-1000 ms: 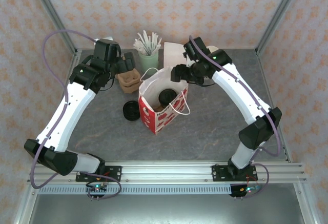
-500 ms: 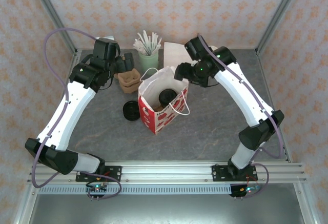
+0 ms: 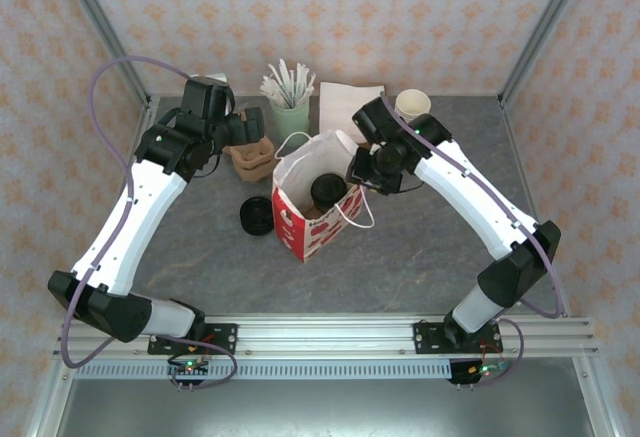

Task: Pack the takeout coffee

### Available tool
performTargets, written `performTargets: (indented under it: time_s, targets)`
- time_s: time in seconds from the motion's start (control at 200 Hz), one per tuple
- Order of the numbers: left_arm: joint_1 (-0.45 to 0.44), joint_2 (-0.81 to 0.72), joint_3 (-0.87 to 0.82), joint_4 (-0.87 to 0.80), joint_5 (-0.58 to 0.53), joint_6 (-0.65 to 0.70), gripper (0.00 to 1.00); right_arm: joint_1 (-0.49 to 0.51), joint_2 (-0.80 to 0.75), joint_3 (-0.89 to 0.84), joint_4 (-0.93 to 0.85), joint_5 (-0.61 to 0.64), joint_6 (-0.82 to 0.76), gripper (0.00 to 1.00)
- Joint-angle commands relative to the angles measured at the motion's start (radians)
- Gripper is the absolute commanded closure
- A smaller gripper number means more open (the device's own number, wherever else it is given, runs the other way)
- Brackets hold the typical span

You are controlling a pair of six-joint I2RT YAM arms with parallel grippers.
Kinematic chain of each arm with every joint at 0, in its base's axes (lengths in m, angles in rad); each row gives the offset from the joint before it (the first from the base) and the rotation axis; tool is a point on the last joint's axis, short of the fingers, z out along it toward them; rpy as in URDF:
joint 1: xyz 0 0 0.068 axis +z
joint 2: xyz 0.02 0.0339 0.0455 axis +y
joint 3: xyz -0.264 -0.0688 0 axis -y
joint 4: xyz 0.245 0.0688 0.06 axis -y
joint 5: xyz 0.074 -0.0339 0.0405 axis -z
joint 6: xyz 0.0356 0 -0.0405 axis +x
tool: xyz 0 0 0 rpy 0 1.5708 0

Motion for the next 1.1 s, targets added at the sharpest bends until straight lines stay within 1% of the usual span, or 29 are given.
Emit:
performTargets:
  time_s: [0.0, 0.145, 0.26, 0.335, 0.425, 0.561, 0.746, 0.846, 1.096]
  targets:
    - [0.012, -0.033, -0.026, -0.029, 0.012, 0.030, 0.00, 0.006, -0.026, -0.005, 0.019, 0.001, -0.009, 0.67]
    - [0.012, -0.044, -0.063, -0.016, -0.017, 0.027, 0.00, 0.006, -0.022, 0.014, -0.016, -0.012, -0.059, 0.75]
    - [0.014, -0.065, -0.113, 0.034, -0.028, 0.016, 0.00, 0.006, -0.018, 0.034, -0.051, -0.029, -0.116, 0.79]
    - [0.018, -0.077, -0.148, 0.074, -0.029, 0.004, 0.00, 0.007, -0.015, 0.034, -0.075, -0.041, -0.149, 0.84]
    - [0.028, -0.081, -0.173, 0.093, -0.043, -0.025, 0.00, 0.007, -0.013, 0.034, -0.093, -0.072, -0.187, 0.87]
    - [0.063, -0.084, -0.202, 0.115, -0.018, -0.046, 0.00, 0.007, -0.019, 0.030, -0.115, -0.084, -0.238, 0.89]
    - [0.109, -0.093, -0.240, 0.156, 0.010, -0.030, 0.00, 0.006, -0.026, 0.036, -0.128, -0.094, -0.302, 0.91]
    - [0.119, -0.097, -0.265, 0.193, 0.024, -0.009, 0.00, 0.006, -0.024, 0.055, -0.111, -0.087, -0.316, 0.92]
    - [0.129, -0.078, -0.272, 0.180, 0.043, -0.034, 0.00, 0.007, -0.020, 0.116, -0.064, -0.072, -0.314, 0.97]
